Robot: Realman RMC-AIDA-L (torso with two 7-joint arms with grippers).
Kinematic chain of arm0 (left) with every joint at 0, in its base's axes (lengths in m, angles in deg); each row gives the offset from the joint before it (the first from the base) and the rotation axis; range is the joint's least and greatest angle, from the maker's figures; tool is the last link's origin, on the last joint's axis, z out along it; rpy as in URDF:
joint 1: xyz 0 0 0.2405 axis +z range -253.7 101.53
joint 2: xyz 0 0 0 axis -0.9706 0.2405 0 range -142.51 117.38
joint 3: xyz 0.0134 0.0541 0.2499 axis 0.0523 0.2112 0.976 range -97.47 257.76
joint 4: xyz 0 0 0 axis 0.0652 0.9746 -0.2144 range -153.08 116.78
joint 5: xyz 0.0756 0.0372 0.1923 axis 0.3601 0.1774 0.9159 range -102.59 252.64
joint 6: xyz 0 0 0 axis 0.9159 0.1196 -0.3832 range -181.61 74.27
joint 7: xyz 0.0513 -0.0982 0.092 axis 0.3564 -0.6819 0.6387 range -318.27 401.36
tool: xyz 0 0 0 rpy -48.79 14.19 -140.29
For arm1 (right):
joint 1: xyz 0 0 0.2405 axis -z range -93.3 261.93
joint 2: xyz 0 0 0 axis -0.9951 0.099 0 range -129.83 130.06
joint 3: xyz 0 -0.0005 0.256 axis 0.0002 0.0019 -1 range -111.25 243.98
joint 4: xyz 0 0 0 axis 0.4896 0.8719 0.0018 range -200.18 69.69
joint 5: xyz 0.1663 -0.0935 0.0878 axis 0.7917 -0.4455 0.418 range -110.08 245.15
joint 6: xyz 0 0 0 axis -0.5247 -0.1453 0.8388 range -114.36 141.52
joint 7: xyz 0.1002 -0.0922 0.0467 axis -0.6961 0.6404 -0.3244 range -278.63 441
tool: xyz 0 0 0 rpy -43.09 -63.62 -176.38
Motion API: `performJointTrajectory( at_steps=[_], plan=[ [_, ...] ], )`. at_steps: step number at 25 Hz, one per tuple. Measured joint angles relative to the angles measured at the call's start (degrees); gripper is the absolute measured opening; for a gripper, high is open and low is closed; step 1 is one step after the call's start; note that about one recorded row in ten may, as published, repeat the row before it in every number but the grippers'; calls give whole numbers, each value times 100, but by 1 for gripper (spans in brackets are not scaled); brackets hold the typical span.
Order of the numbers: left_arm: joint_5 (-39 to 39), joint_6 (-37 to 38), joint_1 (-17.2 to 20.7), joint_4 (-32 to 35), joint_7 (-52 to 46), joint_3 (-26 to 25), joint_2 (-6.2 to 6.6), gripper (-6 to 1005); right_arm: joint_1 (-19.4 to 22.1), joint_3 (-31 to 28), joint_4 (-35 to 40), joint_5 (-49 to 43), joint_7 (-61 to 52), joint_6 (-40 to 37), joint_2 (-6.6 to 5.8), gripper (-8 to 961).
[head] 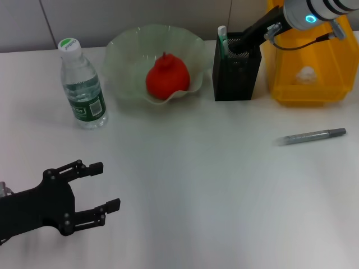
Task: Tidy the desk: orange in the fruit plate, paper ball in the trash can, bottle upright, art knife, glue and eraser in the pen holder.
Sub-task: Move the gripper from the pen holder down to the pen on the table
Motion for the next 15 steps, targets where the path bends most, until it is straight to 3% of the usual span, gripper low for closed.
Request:
performJointTrajectory(
  at_steps=[1,6,7,11,12,15],
  plan=[
    [0,0,-5,-13,0,-2,0,811,8,-1,4,0,0,4,0,457],
    [0,-3,-14,-27,0,-8,0,811,82,-2,270,-26,-30,-215,22,534],
    [0,-3,-14,-27,-1,-8,1,811,223,-7,756,-30,-54,-578,89,549],
    [0,4,-14,-27,-1,-8,1,810,460,15,1565,-10,-122,-1271,171,611],
    [0,5,-14,-27,0,-8,1,810,594,74,2078,33,-210,-1735,184,611],
    [0,6,-14,-27,2,-8,0,811,720,116,2502,87,-285,-2199,192,610]
  ],
)
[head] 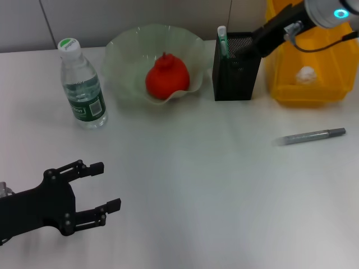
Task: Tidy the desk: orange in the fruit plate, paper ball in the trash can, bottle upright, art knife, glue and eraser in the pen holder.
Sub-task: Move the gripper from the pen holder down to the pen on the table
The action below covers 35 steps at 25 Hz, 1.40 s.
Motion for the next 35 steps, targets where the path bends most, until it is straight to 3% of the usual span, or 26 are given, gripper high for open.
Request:
performJointTrajectory(
  at_steps=[5,11,17,28,35],
  plan=[
    [0,22,-16,1,-1,3,0,810,199,85,439,52,-96,-784,6,608],
    [-13,23,-22,0,-18,0,-1,810,290,526,350,-307,38,-1379,-2,602],
    [-56,42,-1,-77,-119,-46,-19,811,322,642,91,-525,895,-1775,-20,588],
    [-299,68,-45,-452,-240,-97,-46,811,692,503,-238,-651,2673,-1585,-35,554],
    [-770,152,-39,-731,-303,-114,-44,811,996,191,-416,-682,3824,-794,-36,532]
  ],
)
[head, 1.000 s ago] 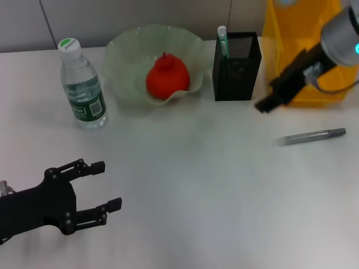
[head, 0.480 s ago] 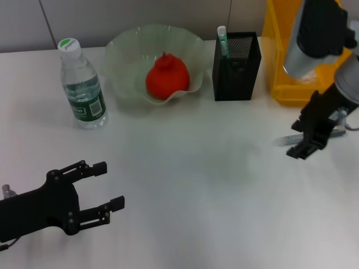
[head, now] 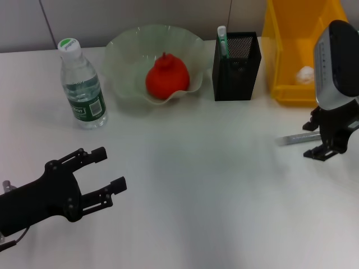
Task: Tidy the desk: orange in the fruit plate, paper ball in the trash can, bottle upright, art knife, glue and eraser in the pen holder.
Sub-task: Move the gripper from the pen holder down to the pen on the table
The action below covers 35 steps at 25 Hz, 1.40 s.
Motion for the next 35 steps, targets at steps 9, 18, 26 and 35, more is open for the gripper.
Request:
performJointTrajectory(
  at_steps=[9,18,26,35],
  plan=[
    [-33,-51,3,-12,-69,-36,-7,810,-108,-132,-706,193,395,809,0,504],
    [-39,-73,5,-16,-69,-35,-5,810,-381,-140,-1692,298,646,1595,-8,476],
    [-48,-55,21,-16,-148,-35,-5,810,-426,-149,-1908,376,709,1722,-18,452],
    [-48,-59,-8,-7,-155,-38,0,810,-393,-203,-1955,357,616,1683,-33,360]
  ],
)
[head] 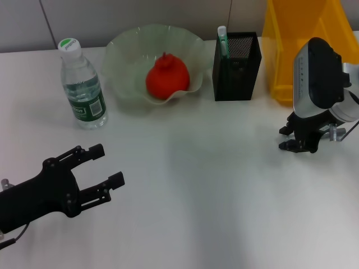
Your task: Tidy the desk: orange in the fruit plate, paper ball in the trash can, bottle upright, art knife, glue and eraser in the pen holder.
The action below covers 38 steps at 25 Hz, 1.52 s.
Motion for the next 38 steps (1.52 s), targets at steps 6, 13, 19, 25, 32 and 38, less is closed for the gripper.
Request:
performJointTrajectory(
  at_steps=[6,13,19,25,32,38],
  plan=[
    [-24,-4,-5,18,-8,-13,0,810,26,0,23,-19,-120,-17,-3,288],
    [-72,-10,-5,20,-10,-15,0,810,68,-22,71,-35,-161,-63,-19,245],
    [-89,-19,-22,37,-11,-15,1,810,119,-384,781,-34,-252,-455,15,188],
    [-97,-27,-71,45,42,-14,6,810,213,-766,2408,576,-794,-1324,34,155],
    [-98,-41,-95,45,100,-14,8,810,190,-1098,3254,1540,-1174,-1357,16,156],
    [-97,-14,-76,44,178,-14,9,810,162,-1337,2856,2740,-846,-468,-13,153]
  ],
)
